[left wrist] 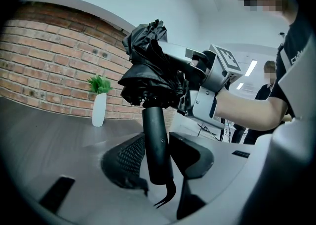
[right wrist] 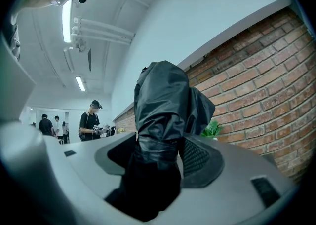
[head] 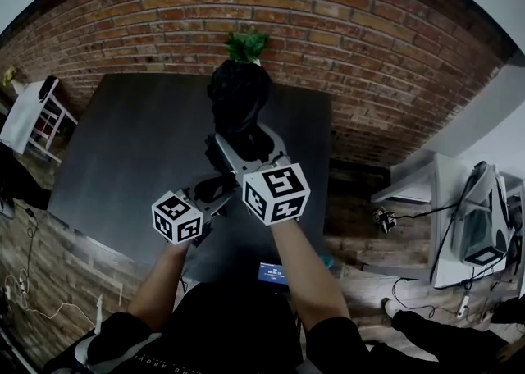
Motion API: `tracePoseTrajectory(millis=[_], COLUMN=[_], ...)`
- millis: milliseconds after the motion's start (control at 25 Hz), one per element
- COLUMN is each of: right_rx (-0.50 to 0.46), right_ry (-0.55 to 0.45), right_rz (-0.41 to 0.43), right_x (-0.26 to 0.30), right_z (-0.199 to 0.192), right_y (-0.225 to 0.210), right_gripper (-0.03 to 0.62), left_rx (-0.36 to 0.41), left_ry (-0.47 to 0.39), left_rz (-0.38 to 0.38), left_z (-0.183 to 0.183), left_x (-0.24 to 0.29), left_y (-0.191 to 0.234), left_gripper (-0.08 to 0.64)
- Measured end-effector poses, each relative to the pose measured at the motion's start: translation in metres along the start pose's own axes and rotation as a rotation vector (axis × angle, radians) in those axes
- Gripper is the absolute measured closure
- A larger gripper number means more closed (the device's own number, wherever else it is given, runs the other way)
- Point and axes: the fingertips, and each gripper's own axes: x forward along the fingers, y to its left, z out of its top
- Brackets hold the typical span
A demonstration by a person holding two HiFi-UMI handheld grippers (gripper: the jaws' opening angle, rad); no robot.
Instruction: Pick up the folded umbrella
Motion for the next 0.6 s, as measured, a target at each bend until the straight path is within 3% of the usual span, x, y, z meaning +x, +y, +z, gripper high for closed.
tracePoseTrajectory(millis=[600], right_rx=[0.004], right_ry=[-0.006], right_rz=[-0.01], right_x=[-0.03], right_z=[-0.003], right_y=[0.002], right_gripper=[0.308], left_rx=[0.009], left_ry=[0.006], left_rz=[-0.004], left_z=[-0.01], left_x=[0.001], left_y=[-0.028], left_gripper=[0.403])
